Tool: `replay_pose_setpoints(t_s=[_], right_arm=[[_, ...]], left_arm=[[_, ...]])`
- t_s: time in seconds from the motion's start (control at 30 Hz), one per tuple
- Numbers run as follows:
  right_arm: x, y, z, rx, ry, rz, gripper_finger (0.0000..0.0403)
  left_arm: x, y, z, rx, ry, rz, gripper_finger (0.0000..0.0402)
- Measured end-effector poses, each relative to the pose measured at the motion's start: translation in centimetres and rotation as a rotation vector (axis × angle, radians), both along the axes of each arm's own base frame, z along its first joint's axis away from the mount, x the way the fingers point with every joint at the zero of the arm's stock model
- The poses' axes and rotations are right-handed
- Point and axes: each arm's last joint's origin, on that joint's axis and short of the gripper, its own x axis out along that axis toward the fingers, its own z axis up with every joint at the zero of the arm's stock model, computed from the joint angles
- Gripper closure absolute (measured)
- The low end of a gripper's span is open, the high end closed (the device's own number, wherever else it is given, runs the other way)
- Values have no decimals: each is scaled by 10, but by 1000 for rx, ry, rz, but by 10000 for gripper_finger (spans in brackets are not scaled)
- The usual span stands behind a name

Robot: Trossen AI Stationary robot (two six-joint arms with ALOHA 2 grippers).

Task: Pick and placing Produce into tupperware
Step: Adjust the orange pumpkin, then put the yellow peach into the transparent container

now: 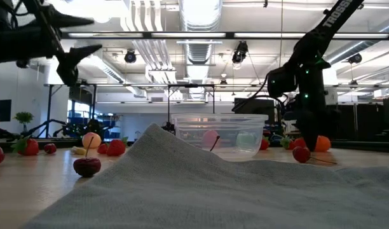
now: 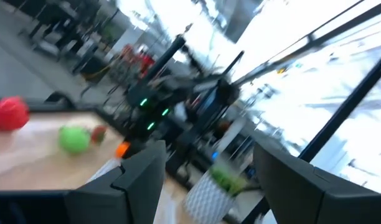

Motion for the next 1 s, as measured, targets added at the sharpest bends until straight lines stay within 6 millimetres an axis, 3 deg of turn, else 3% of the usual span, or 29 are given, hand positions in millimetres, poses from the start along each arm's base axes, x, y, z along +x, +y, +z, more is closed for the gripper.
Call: replay_pose_setpoints(t_s=[0.17, 0.5, 0.7, 0.8, 0.9, 1.0], right_arm=[[-1, 2, 3, -17, -16, -21, 142], [-8, 8, 35, -109, -123, -122, 133], [-9, 7, 37, -126, -121, -176, 133], [-9, 9, 39, -126, -133, -231, 131], [-7, 14, 47, -140, -173, -226, 127], [-6, 18, 63, -175, -237, -223, 120]], left_arm=[[-3, 0, 9, 28, -90, 5, 173], [-9, 1, 22, 36, -239, 81, 173], [-13, 3, 28, 5, -323, 172, 173], [-11, 4, 25, -7, -279, 196, 173], [-2, 6, 14, -59, -80, 221, 173], [2, 9, 20, -84, 121, 294, 173]])
